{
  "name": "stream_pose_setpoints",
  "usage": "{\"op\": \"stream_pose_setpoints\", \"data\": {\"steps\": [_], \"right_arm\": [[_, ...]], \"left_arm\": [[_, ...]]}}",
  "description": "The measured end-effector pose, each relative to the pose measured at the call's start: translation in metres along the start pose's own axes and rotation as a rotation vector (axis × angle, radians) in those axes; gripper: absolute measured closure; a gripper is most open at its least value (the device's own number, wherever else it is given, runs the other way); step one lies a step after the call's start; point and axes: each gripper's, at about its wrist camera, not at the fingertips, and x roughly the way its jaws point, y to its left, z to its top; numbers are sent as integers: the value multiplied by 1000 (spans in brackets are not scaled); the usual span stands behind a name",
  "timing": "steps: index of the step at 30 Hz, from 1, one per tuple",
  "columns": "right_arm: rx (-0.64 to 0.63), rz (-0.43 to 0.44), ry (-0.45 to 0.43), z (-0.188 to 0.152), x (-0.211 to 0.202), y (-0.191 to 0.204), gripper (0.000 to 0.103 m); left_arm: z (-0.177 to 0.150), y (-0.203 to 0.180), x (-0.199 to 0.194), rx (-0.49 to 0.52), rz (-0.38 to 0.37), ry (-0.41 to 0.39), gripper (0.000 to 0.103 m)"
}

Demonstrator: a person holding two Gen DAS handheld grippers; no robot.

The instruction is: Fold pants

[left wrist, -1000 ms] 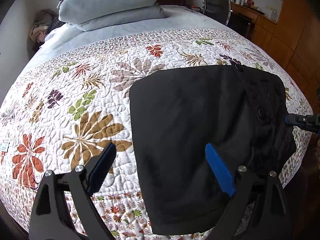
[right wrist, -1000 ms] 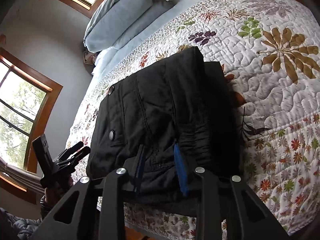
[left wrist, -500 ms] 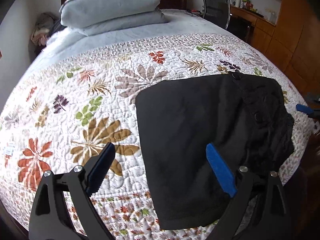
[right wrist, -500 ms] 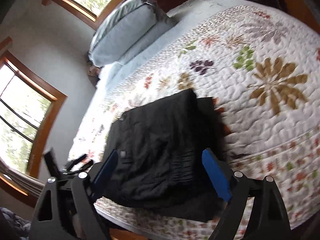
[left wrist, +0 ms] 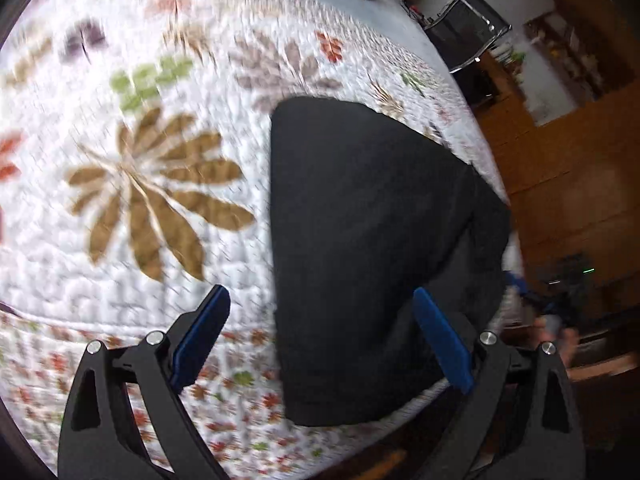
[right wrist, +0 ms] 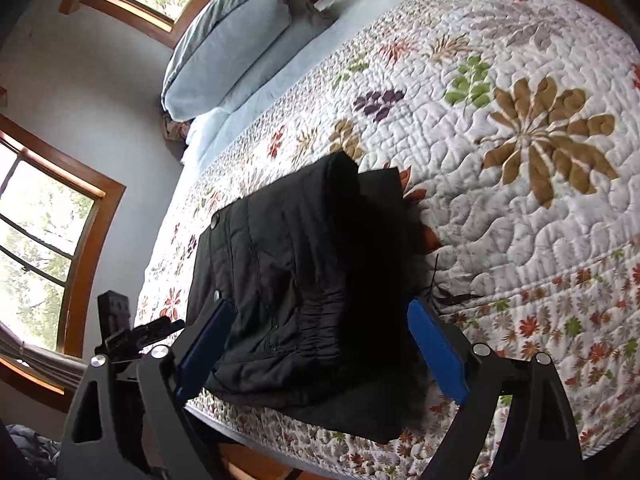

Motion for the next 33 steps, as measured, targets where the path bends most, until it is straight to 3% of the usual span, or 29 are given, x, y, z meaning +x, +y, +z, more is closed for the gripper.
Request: {"op": "stream_pose_setpoints", "data": {"steps": [6, 10, 17, 21, 25, 33], "right_arm": [[54, 29, 32, 0, 8, -14, 12], [98, 42, 44, -1, 12, -27, 12], [160, 85, 69, -5, 19, -45, 12], [185, 107, 79, -6, 25, -52, 12], [192, 115, 91, -6, 30, -54, 11], [179, 138, 119, -5, 44, -52, 6]], "left_arm": [[3, 27, 20, -113, -100, 105, 10], [1, 38, 36, -175, -207, 171, 10], [-1, 30, 54, -153, -200, 205, 10], [-2, 12, 66, -129, -252, 256, 10], [-4, -3, 81, -75, -201, 279, 10], [2, -18, 86, -66, -189, 289, 6]]}}
